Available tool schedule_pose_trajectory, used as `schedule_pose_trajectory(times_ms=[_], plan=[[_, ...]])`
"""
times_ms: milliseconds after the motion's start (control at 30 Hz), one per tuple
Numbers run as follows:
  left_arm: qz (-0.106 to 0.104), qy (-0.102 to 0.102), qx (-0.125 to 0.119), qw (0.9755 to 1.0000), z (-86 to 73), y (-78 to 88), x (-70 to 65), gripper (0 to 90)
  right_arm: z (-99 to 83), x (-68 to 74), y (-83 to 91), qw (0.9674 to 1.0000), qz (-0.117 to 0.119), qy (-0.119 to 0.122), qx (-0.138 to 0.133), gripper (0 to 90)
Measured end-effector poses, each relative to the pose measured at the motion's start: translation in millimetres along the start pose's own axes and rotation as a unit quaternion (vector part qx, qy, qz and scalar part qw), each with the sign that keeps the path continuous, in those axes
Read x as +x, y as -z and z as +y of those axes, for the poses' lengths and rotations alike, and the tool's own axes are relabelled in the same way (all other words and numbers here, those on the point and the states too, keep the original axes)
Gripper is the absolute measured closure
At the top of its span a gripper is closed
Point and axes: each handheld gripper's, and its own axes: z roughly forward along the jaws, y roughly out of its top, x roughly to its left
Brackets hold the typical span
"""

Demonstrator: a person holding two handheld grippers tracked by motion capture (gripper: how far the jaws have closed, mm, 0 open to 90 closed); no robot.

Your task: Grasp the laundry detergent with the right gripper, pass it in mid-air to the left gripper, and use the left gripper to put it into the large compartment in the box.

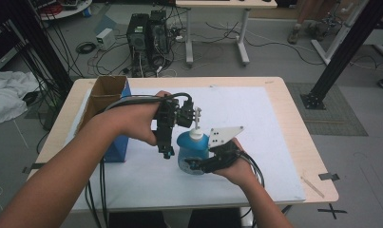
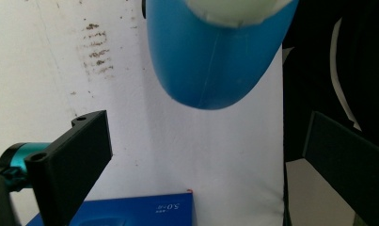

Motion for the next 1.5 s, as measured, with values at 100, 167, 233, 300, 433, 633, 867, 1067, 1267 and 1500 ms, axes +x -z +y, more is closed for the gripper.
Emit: schedule_pose_trajectory(times_ms=[100, 167, 233, 300, 433, 633, 867, 1067, 1267, 1500], plan=[[-0.001, -0.001, 0.001, 1.0000, 0.6, -2.3, -1.0, 1.7, 0.5, -0.7, -3.7, 1.0000, 0.004, -0.002, -0.001, 46.3], [-0.002, -0.002, 0.002, 1.0000, 1.0, -2.8, -1.1, 1.7, 0.6, -1.0, -4.8, 1.0000, 0.005, -0.002, -0.002, 46.3], [-0.002, -0.004, 0.000, 1.0000, 2.8, -3.9, -1.6, 1.7, 1.2, -1.5, -7.5, 1.0000, 0.008, 0.001, -0.001, 46.3], [-0.002, -0.006, 0.001, 1.0000, 4.2, -4.4, -1.6, 1.7, 1.7, -1.3, -8.9, 0.9999, 0.010, -0.002, -0.003, 46.3], [-0.001, -0.010, 0.000, 0.9999, 7.5, -6.0, -1.7, 1.7, 3.1, -1.3, -10.6, 0.9999, 0.010, 0.000, -0.005, 46.3], [-0.002, -0.016, 0.000, 0.9999, 14.7, -9.4, -2.8, 1.7, 5.1, 0.0, -12.4, 0.9999, 0.013, 0.003, -0.001, 46.4], [-0.003, -0.025, 0.001, 0.9997, 20.1, -11.7, -4.8, 1.7, 7.4, 1.0, -14.6, 0.9999, 0.013, 0.007, -0.004, 46.3], [0.002, -0.030, 0.003, 0.9996, 22.3, -12.7, -6.4, 1.7, 10.1, 2.5, -16.8, 0.9998, 0.018, 0.009, -0.007, 46.4], [0.004, -0.035, 0.005, 0.9994, 24.2, -15.1, -6.9, 1.8, 11.0, 3.5, -17.4, 0.9997, 0.018, 0.012, -0.009, 46.4], [0.005, -0.039, 0.009, 0.9992, 25.5, -17.1, -8.4, 8.8, 11.6, 4.4, -17.5, 0.9997, 0.021, 0.010, -0.007, 46.4]])
